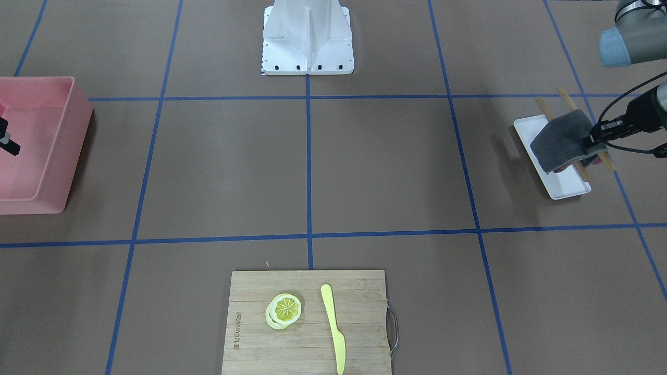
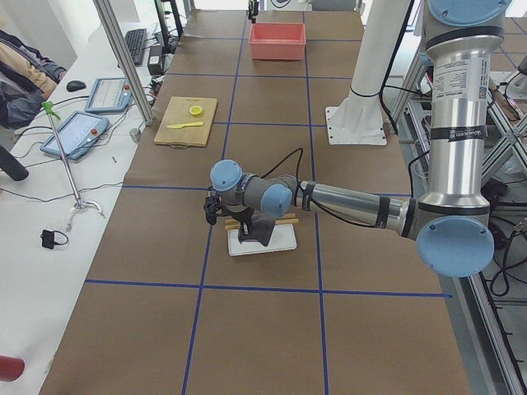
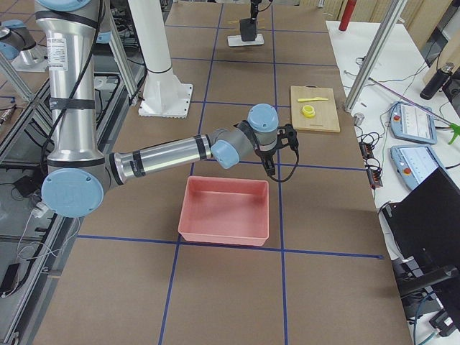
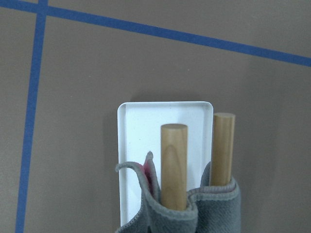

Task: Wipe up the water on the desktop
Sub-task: 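Lift the grey cloth off the white tray with the left gripper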

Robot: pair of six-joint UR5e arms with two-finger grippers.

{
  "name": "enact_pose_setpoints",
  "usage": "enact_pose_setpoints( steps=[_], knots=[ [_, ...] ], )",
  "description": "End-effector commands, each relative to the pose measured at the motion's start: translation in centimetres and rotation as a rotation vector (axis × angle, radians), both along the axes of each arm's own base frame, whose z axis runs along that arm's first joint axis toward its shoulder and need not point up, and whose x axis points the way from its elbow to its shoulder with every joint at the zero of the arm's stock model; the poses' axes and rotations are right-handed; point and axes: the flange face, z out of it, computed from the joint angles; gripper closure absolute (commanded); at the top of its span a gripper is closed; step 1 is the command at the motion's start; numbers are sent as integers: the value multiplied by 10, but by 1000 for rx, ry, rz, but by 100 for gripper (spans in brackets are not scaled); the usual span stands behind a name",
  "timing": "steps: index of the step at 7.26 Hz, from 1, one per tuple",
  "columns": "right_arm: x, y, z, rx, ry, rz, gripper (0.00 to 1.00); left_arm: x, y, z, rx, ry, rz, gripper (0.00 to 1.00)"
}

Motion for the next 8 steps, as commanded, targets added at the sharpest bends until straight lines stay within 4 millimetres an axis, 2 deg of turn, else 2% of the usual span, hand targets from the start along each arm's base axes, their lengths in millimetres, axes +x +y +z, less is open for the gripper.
enact_pose_setpoints(
  steps=[1,2,3,5,7,8],
  knots=[
    [0,0,1,-2,1,-1,0,1,1,-4,-1,19,5,100],
    [0,0,2,-4,1,-1,0,1,1,-5,-1,20,5,58],
    [0,0,2,-4,1,-1,0,1,1,-4,-2,18,4,41],
    [0,0,2,-4,1,-1,0,1,1,-7,-18,17,-12,41],
    [0,0,2,-4,1,-1,0,1,1,-8,-22,18,-15,81],
    [0,0,2,-4,1,-1,0,1,2,-7,-24,19,-15,90]
  ],
)
